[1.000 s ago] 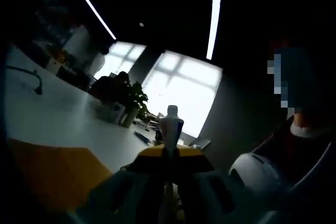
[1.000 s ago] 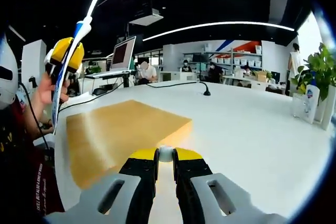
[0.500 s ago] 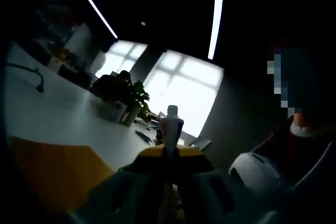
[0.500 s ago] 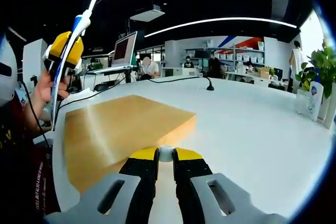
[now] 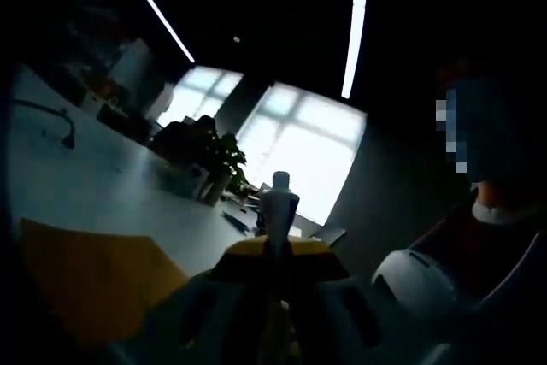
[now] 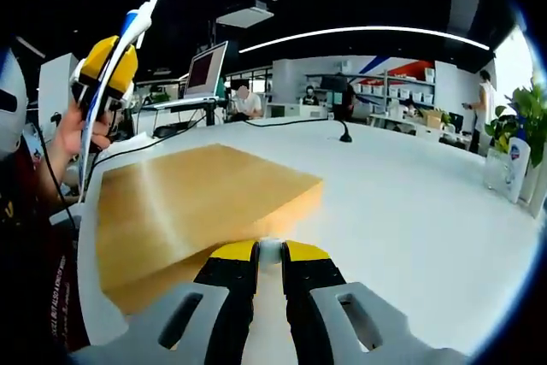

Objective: Pick up the toothpaste unscrew the cap squeeze it onto the small board screw the cap back on and return it to the table

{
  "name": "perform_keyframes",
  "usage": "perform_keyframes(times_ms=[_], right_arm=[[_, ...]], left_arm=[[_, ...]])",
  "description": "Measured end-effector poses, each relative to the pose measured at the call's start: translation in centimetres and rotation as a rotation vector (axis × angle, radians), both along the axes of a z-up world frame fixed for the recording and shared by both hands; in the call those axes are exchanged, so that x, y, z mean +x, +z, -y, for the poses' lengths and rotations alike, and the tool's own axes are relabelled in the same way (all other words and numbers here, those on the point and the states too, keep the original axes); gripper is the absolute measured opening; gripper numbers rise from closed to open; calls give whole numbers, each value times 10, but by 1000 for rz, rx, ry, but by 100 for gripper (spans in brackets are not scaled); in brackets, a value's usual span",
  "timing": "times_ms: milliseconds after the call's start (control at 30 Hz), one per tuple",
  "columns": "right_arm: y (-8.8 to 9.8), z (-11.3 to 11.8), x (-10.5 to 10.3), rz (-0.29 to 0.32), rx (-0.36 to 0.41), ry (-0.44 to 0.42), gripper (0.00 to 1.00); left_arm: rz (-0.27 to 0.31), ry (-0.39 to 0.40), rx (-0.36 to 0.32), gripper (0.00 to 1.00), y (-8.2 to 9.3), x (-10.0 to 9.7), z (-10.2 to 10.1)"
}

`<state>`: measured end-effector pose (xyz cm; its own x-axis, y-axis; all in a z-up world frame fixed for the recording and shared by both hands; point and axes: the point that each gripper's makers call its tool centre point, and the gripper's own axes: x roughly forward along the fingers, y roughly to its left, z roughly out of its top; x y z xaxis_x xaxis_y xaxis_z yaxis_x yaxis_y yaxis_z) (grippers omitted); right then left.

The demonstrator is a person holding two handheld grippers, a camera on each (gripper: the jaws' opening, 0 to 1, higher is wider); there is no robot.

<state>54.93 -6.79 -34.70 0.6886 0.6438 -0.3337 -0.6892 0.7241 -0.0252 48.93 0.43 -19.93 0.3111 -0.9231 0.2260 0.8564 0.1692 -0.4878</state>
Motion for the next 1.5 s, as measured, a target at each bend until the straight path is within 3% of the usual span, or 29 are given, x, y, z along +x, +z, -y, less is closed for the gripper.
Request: perform_keyframes(times_ms=[1100,1233,1333,1500], right_arm=[[-7,6,-3,-36,2,-22,10],[-6,7,-3,-53,19,-24,13],[-1,4,-5,-92,103,-23,18],[2,7,-4,-74,79,-29,18]], left_arm=[[-4,-2,-2,5,-1,0,0],[-4,0,-2,5,-1,1,-2],[-5,1,-1,5,-1,2,-2],[-8,-1,0,5,-2,1,-1]])
